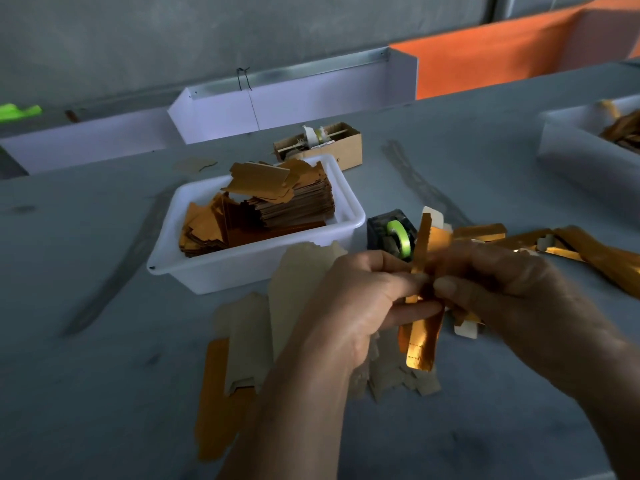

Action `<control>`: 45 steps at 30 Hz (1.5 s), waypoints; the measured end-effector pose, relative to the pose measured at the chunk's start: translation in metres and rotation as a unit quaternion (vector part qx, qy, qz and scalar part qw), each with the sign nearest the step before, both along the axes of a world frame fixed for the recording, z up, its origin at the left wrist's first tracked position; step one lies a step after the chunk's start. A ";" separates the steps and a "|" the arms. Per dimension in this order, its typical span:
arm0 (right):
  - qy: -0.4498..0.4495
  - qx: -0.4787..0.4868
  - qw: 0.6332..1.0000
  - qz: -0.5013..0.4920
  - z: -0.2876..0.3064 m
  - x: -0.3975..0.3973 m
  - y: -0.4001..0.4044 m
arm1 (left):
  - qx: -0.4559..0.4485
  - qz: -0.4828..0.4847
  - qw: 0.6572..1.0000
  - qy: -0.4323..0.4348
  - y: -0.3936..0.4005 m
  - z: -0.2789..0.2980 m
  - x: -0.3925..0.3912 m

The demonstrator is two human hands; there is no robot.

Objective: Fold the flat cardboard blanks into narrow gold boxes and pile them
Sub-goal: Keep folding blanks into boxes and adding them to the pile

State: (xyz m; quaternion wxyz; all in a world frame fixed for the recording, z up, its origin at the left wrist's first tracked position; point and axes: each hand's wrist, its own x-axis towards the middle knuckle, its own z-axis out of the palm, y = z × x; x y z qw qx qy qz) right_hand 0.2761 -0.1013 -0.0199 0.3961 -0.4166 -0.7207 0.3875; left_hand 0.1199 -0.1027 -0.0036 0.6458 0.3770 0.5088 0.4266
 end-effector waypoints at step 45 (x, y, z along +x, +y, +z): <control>0.111 -0.134 0.979 -0.102 -0.014 -0.021 -0.008 | -0.056 -0.017 0.985 -0.160 -0.012 -0.007 -0.018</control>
